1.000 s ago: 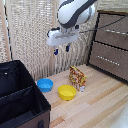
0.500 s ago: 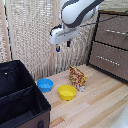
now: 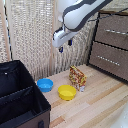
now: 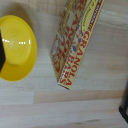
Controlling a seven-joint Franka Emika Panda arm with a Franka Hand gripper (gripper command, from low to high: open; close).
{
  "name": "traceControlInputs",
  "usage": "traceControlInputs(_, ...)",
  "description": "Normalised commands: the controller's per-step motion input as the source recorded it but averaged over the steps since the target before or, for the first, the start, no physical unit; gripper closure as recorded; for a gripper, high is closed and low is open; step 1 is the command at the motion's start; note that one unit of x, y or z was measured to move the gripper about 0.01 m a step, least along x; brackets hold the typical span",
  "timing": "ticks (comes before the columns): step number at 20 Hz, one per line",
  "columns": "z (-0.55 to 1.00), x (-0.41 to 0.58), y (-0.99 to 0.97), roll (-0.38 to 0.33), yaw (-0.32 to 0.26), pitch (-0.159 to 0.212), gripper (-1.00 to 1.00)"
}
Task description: Kindly move your gripper toward the top drawer's handle. With caution, hold the handle robustly using your gripper and pull open the top drawer. Let the handle go. Relocate your gripper to the bowl placed in the background. Gently hold the bowl using your gripper. Bring the gripper and the bowl to the ajar drawer. Softly release the bowl into it.
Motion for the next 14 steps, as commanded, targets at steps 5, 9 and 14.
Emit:
traceControlInputs(5, -0.01, 0.011, -0.01, -0.375, 0.139, 0.0, -1.0)
traceControlInputs(9, 0.0, 0.151, 0.0, -0.375, 0.099, 0.0, -1.0)
traceControlInputs(14, 0.03, 0.294, 0.0, -0.375, 0.041, 0.007, -1.0)
